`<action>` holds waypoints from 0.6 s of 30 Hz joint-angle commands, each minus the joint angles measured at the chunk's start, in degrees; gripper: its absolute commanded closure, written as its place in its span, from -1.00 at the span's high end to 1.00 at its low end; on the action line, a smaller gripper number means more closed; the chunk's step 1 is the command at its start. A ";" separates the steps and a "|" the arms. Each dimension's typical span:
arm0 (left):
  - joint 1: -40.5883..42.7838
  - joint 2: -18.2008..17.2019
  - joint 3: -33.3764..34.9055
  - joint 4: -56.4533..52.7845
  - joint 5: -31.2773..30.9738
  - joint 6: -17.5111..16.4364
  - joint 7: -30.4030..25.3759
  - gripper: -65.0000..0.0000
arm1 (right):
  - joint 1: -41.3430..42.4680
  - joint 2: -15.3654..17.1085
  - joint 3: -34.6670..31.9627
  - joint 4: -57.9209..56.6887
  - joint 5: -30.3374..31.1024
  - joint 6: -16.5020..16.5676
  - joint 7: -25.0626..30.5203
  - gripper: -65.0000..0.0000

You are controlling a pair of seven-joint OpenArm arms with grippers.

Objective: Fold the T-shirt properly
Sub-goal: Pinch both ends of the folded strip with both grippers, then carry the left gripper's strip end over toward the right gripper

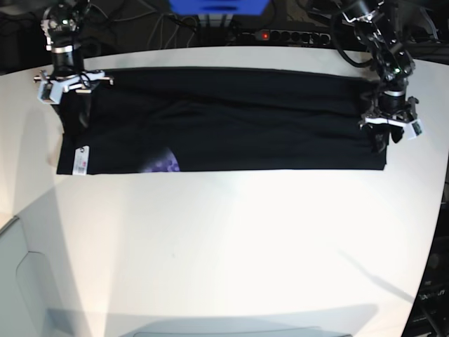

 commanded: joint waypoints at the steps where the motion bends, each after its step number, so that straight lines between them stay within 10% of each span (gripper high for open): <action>1: 0.04 -0.66 -0.19 1.34 -0.66 -0.11 -1.59 0.18 | 0.04 0.37 -0.55 0.60 0.96 1.28 0.43 0.01; 7: 1.36 -0.66 -0.19 1.34 -0.75 -0.20 -1.59 0.71 | 1.71 0.37 -2.57 -4.50 0.96 1.28 -2.04 0.01; 18: 7.86 -3.21 0.34 0.72 -14.73 -0.20 -1.59 0.75 | 1.71 1.76 -2.66 -7.13 0.96 1.28 -1.77 0.01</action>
